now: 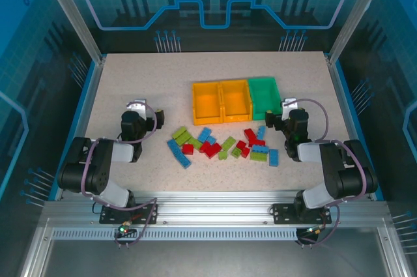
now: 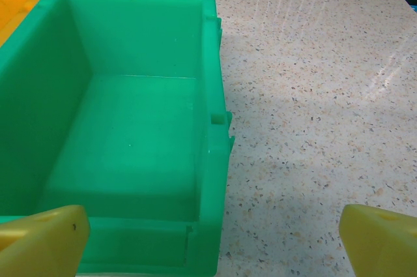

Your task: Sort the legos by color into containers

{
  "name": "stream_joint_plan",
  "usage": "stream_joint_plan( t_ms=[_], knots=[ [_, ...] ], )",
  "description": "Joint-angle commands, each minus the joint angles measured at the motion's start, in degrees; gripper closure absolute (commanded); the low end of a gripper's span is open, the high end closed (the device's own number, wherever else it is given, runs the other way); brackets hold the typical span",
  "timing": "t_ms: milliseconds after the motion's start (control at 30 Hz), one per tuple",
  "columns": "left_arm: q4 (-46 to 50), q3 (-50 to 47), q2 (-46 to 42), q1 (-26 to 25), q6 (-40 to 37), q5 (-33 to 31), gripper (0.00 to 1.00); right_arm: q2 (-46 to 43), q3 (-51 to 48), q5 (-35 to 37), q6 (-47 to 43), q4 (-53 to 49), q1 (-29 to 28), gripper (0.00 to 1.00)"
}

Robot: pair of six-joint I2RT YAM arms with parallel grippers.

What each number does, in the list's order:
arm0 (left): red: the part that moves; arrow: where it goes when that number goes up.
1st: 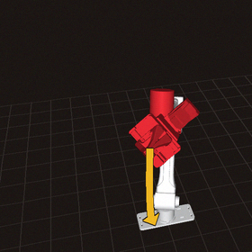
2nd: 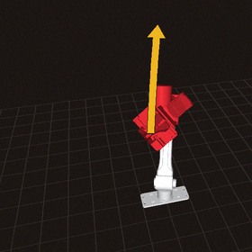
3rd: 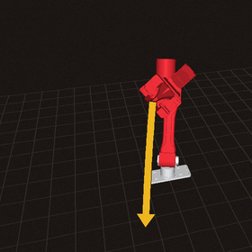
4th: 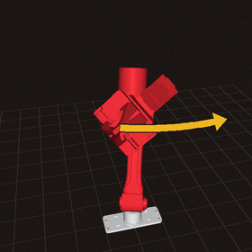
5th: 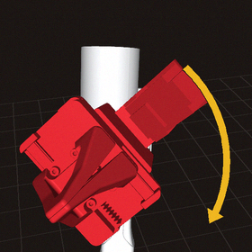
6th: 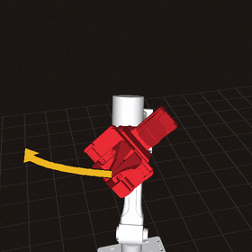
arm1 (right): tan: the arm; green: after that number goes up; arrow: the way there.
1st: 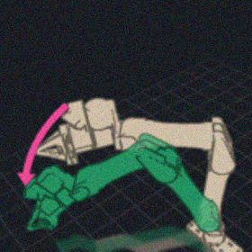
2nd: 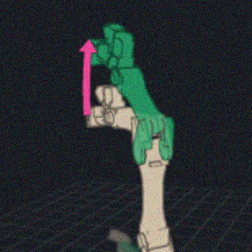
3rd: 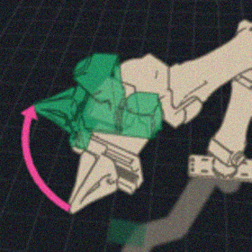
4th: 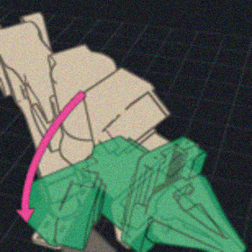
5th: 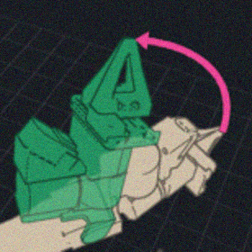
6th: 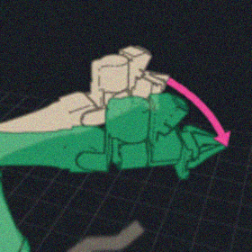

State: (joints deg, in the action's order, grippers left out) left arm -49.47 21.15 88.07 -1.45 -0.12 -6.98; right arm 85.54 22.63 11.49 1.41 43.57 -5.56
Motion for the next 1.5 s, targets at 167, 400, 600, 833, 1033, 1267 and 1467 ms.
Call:
stream_joint_plan(
  t_ms=[167, 400, 600, 833, 1033, 1267, 1467],
  knots=[
    [-1.55, 1.26, 0.44, 0.36, -0.41, 1.49, 0.01, 0.6, 1.19, -0.74, -0.5, 1.27, 0.75, 0.0],
    [14.93, 5.92, -7.76, -0.39, 2.02, -6.16, 0.01, -4.51, 10.92, -2.65, -0.23, -20.89, 0.87, 0.0],
    [54.85, 22.54, -14.19, -1.42, 17.5, -10.06, 0.01, -10.69, 23.11, -6.41, 7.46, -50.37, 0.39, 0.03],
    [63.71, 21.39, -18.88, -8.95, 25.09, -12.8, 0.01, -12.19, 30.89, -11.42, 13.72, -73.04, -4.73, 0.07],
    [66.82, 18.91, -20.98, -13.79, 29.12, -11.63, 0.01, -11.61, 28.39, -11.09, 17.56, -79.59, -12.09, 0.09],
    [67.19, 16.14, -24.48, -16.1, 31.5, -10.59, 0.01, -11.85, 23.39, -9.2, 24.0, -84.13, -16.14, 0.12],
    [66.66, 15.16, -24.35, -16.29, 31.37, -10.58, 0.01, -9.15, 21.53, -9.99, 27.52, -83.93, -18.55, 0.12]
  ],
)
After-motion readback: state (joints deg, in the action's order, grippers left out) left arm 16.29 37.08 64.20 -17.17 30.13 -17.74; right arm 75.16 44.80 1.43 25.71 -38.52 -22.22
